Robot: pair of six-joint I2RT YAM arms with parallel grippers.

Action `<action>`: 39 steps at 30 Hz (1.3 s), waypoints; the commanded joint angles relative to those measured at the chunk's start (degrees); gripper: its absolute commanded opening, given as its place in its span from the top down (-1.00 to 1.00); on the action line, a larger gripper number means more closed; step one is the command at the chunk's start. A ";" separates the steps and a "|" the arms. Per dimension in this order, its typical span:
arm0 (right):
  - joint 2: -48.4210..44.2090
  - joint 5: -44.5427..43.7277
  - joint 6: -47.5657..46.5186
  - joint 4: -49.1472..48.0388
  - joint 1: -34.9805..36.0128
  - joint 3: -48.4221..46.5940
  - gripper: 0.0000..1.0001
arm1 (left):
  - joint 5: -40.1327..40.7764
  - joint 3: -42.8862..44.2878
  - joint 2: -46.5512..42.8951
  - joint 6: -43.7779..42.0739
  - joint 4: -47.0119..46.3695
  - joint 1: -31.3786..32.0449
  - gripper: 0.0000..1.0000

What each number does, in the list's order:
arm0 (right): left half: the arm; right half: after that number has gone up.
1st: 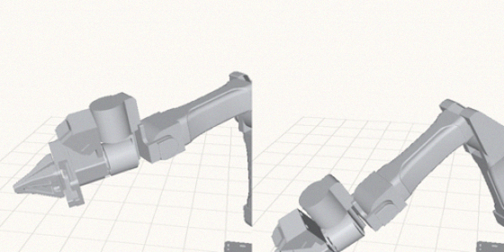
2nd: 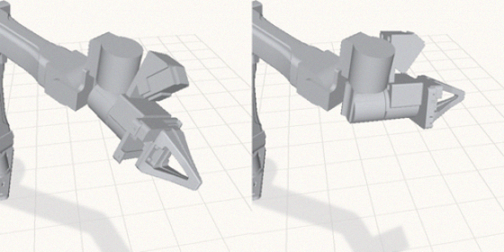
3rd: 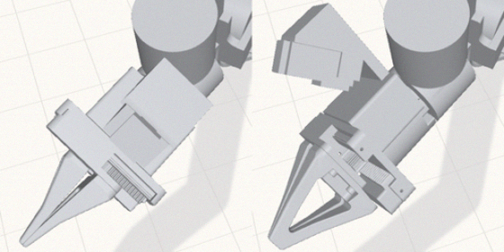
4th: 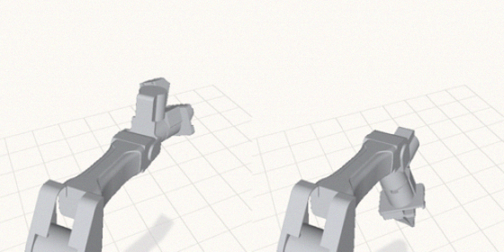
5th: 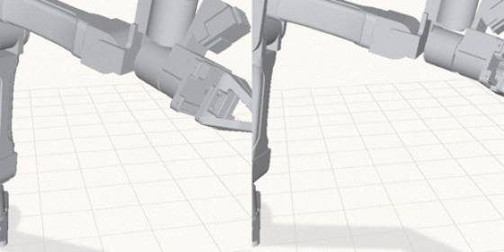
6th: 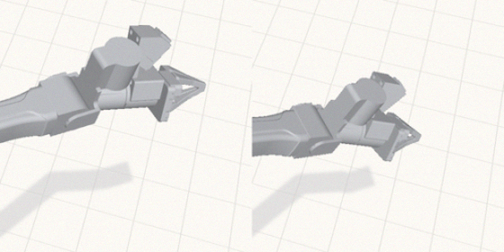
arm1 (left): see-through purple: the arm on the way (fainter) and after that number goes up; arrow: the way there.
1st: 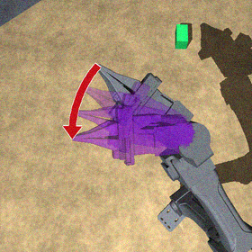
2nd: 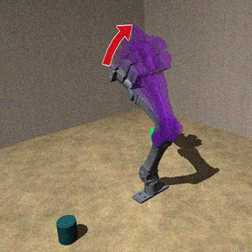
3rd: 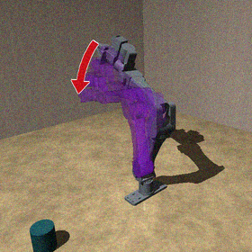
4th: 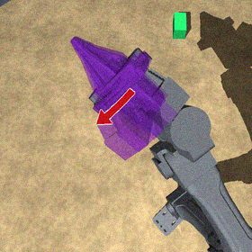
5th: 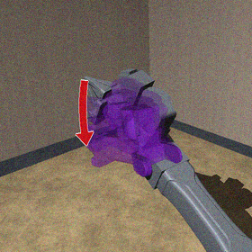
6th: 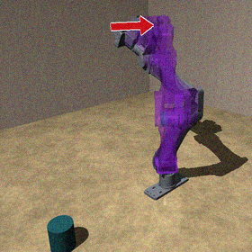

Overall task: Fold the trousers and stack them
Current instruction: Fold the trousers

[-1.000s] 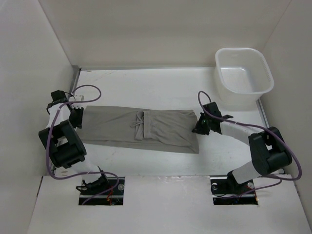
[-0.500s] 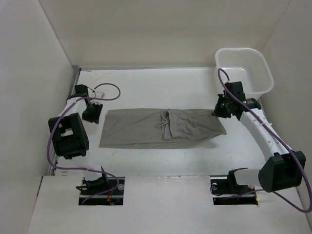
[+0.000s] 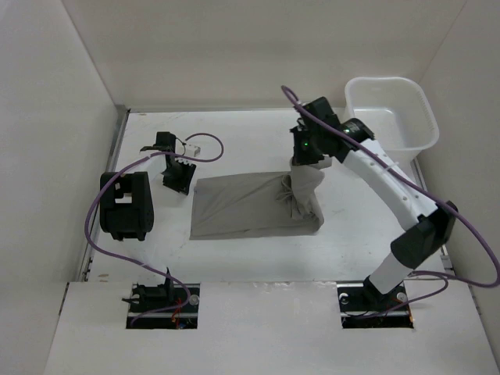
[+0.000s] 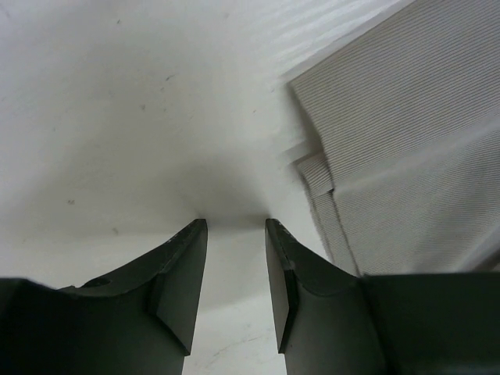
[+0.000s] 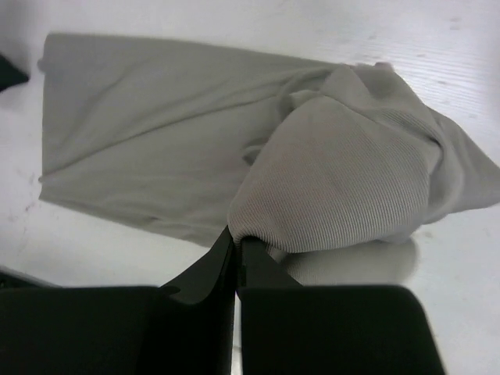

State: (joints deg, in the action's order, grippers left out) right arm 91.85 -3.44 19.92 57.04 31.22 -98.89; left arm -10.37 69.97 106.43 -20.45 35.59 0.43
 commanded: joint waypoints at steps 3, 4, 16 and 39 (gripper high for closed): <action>9.20 -0.78 3.19 1.76 8.01 -11.12 1.00 | -4.83 1.74 2.81 2.95 -1.93 1.20 0.33; 11.13 -0.78 3.37 1.59 9.15 -13.58 1.00 | -4.92 1.83 3.08 3.13 -2.02 1.29 0.33; 23.63 9.06 6.36 -0.26 16.98 -26.26 1.00 | -5.98 1.92 5.80 3.31 -3.34 0.76 0.33; 38.40 19.94 5.76 -18.87 22.87 -31.80 0.08 | -6.50 6.66 2.91 3.22 -0.62 -2.75 0.30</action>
State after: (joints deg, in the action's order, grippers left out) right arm 130.74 11.31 28.27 47.51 52.14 -126.41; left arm -16.73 74.13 109.80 -17.47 33.04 -1.08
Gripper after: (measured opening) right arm 0.417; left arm 0.347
